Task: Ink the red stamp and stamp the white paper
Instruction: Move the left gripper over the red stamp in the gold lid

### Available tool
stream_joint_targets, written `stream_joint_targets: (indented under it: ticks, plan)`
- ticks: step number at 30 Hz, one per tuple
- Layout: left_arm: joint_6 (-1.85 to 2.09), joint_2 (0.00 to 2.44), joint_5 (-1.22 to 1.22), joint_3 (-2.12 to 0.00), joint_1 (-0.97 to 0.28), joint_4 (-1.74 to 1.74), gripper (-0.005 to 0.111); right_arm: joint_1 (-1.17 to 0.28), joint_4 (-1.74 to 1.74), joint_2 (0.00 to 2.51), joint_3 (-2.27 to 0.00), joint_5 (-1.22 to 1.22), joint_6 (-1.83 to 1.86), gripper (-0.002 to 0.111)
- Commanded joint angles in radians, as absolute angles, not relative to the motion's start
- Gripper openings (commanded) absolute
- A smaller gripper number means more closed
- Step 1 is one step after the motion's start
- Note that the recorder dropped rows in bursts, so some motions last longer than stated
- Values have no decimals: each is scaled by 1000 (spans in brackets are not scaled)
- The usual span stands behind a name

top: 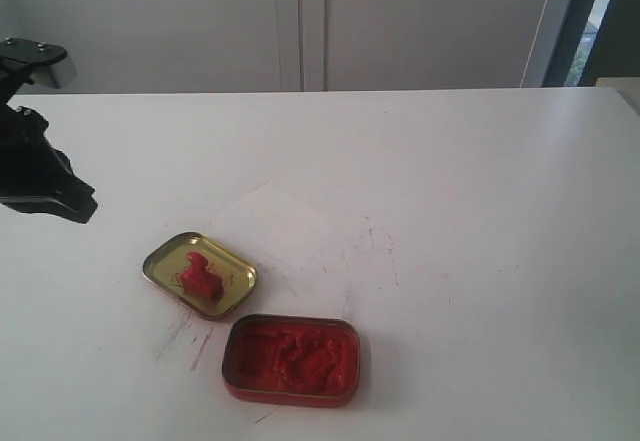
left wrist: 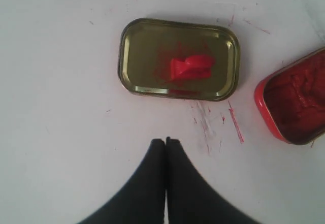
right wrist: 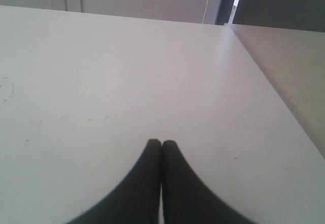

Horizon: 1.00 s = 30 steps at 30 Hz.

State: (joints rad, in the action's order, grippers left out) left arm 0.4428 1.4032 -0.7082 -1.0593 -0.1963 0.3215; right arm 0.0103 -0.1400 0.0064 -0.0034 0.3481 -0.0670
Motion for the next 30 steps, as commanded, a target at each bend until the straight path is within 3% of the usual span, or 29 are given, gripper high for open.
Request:
stream_joint_targets:
  ticks: [1, 15, 30]
  plan:
    - [475, 1459, -723, -1102, -233, 328, 0, 8, -148, 0, 0, 342, -65, 0]
    - [617, 1639, -773, -1237, -352, 326, 0, 8, -148, 0, 0, 342, -65, 0]
    - [989, 1728, -893, -1352, -352, 366, 0, 8, -148, 0, 0, 342, -65, 0]
